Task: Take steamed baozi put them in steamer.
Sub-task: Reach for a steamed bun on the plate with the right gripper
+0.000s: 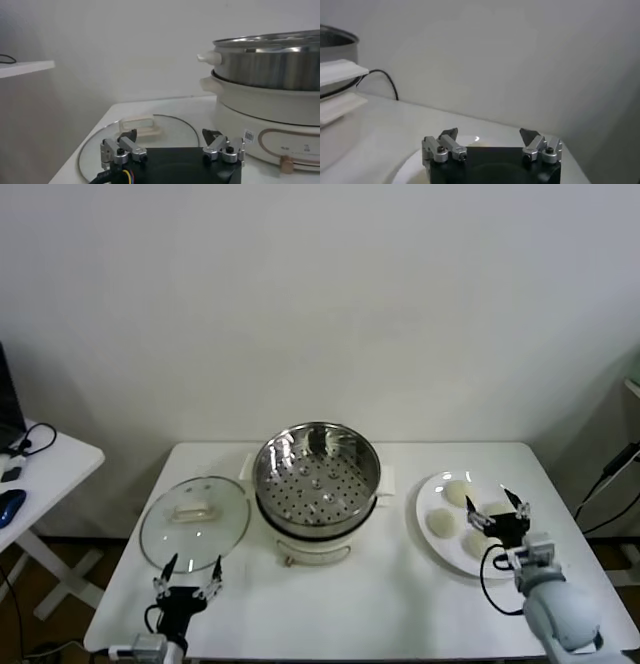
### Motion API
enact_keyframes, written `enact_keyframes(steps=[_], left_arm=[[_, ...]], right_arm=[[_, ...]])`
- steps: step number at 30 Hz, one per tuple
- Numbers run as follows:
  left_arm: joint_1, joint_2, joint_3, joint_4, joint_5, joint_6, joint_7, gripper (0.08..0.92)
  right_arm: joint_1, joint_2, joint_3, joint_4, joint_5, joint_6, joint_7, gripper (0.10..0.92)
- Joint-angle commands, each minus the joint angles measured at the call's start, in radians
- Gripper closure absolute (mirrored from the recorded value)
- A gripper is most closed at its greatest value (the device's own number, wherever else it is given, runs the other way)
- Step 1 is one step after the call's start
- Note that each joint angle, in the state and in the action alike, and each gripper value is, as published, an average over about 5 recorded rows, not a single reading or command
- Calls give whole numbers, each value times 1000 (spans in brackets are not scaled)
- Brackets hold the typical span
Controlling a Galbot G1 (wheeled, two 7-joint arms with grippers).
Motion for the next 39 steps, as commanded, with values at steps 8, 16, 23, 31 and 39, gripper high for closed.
enact_keyframes(steps=[8,16,23,31,39], left_arm=[[-13,7,2,18,4,-10,4,177],[-15,10,2,21,2,-16,8,177],[-12,17,-3,6,-8,-14,14,177],[-14,13,-14,4,-13,-17,15,177],[-15,6,-18,12,-9,-19,14,177]], right_arm=[[682,-516,-681,-218,-133,-47,-554,203],[1381,-522,-1419,-396,-126,156,-836,203],[1644,-350,-1746,-548,-125,263,-989,203],[1623,-169,-1797,-719,-157,287,-1018,203],[1512,-59,-1662,-873,-180,299,-1006,203]])
